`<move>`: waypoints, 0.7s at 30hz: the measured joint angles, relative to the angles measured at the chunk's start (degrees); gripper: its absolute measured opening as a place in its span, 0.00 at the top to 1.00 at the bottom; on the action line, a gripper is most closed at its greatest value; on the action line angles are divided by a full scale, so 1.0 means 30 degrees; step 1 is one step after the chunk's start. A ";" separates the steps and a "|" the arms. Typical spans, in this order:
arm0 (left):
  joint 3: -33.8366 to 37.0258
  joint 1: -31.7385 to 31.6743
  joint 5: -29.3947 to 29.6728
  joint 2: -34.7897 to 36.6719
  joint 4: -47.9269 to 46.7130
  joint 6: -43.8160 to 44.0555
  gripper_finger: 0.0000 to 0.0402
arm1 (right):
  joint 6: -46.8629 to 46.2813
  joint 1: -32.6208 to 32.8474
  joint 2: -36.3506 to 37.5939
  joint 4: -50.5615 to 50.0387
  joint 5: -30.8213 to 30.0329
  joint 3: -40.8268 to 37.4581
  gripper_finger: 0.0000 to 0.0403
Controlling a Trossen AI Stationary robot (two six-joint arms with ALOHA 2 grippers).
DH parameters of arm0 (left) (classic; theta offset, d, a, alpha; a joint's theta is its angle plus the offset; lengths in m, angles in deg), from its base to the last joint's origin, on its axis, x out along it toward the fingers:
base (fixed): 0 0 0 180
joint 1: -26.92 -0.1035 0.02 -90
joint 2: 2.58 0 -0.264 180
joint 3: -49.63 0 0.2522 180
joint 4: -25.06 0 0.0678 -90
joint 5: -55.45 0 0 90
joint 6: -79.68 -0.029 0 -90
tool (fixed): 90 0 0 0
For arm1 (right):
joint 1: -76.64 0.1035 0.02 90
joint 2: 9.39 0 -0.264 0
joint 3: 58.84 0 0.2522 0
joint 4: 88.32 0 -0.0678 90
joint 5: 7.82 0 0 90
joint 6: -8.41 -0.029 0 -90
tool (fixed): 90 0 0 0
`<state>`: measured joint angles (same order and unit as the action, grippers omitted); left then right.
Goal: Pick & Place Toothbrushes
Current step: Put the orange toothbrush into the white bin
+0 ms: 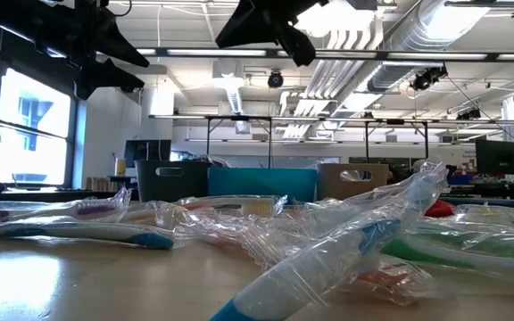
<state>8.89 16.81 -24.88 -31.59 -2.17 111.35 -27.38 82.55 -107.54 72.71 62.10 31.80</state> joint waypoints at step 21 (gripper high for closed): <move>0.0000 0.0000 -0.1173 -0.0443 0.0287 0.3110 0.67 | 0.0791 0.0231 0.2388 -0.7881 0.0686 0.0004 0.99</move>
<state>8.89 16.81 -28.40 -32.92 -1.31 120.68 -25.00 83.24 -100.38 49.06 64.15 31.82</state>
